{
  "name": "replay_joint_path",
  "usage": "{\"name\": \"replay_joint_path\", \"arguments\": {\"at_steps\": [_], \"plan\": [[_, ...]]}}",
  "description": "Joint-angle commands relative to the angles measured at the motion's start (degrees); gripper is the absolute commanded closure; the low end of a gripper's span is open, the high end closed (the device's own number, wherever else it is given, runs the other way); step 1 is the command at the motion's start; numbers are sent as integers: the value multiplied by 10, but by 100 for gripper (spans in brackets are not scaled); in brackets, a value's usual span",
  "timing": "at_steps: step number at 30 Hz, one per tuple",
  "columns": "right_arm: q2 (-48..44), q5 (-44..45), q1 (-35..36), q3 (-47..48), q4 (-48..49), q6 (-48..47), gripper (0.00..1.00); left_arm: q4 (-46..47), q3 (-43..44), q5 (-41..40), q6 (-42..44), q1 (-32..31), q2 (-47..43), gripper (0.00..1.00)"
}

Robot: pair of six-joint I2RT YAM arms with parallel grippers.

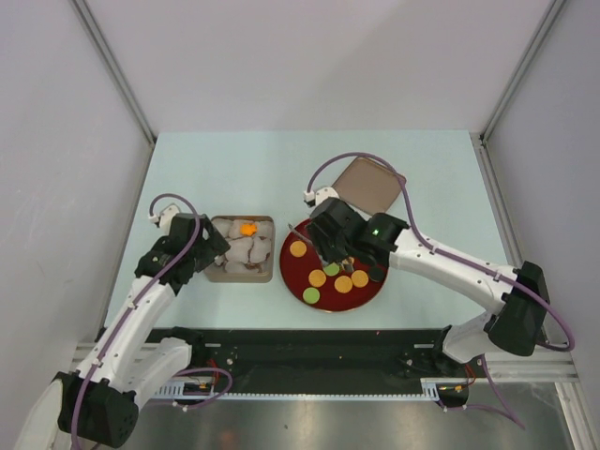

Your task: Pack the cookies

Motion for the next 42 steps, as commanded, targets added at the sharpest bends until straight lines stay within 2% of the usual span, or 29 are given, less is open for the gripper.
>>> {"name": "replay_joint_path", "arguments": {"at_steps": [1,20,27,29,32,34,42], "plan": [[-1,22,16,-28,4,21,47,21,-1,17,6,4,6,0],[34,-46,24,-67,74,28,46,29,-4,19,10,4,17,0],[65,-43,24,-70,76,29,47,34,-10,22,11,4,17,0],[70,-41,24,-70,74,30,49,34,-13,23,10,4,18,0],[67,-38,24,-70,72,32,56,33,-13,23,10,4,17,0],[60,-34,24,-70,73,31,65,33,-12,21,11,4,15,0],[-8,-18,17,-51,58,26,70,29,-6,17,13,4,14,0]]}}
